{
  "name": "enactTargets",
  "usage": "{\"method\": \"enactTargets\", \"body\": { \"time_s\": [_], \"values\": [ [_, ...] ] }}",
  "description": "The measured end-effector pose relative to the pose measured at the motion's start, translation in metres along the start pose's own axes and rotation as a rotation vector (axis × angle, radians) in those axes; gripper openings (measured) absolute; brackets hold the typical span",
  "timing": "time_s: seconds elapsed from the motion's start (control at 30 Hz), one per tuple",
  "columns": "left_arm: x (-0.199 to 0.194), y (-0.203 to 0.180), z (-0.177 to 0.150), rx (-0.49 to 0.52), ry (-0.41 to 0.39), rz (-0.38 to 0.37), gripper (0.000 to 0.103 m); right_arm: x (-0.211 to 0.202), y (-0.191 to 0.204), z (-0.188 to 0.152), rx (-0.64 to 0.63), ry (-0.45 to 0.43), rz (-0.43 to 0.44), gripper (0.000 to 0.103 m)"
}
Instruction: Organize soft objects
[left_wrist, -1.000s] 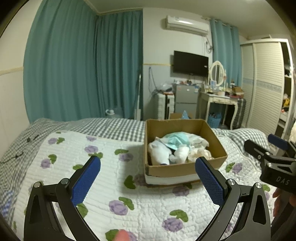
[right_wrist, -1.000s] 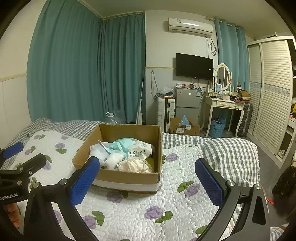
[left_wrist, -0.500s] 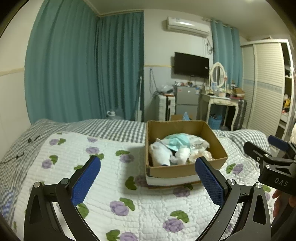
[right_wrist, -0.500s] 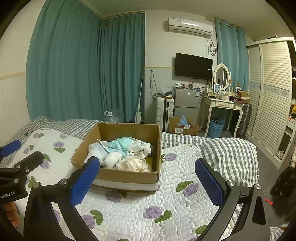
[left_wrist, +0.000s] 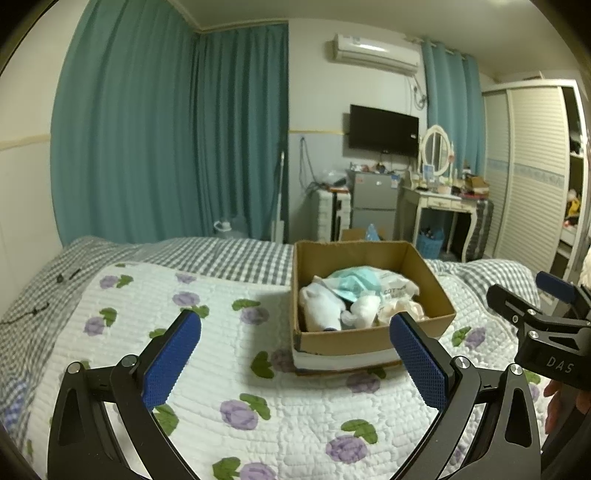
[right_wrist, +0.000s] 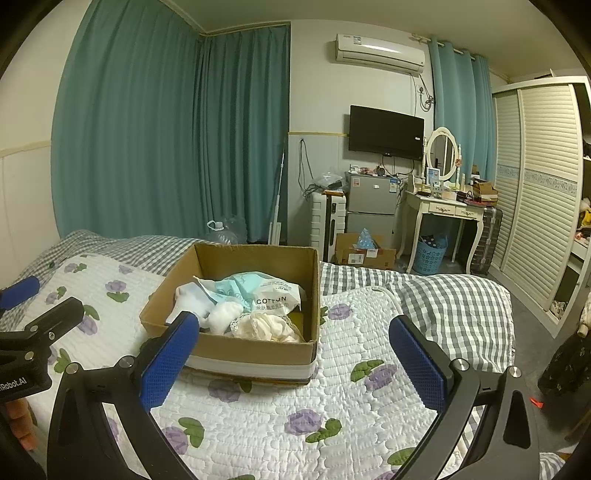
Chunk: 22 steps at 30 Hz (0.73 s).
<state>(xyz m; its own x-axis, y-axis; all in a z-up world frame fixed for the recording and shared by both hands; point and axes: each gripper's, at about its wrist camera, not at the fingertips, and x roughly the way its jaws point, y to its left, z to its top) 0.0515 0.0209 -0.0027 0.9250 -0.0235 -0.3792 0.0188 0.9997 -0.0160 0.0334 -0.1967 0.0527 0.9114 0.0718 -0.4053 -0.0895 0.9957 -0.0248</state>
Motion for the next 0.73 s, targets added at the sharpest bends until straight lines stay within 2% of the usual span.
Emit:
{"method": "enactTargets", "body": {
  "time_s": [0.73],
  "values": [
    [-0.0002,-0.0012,-0.0029,-0.002,-0.011,-0.008,0.103,0.0027,0.0014,-0.0022,-0.004,0.015,0.009,0.103]
  ]
}}
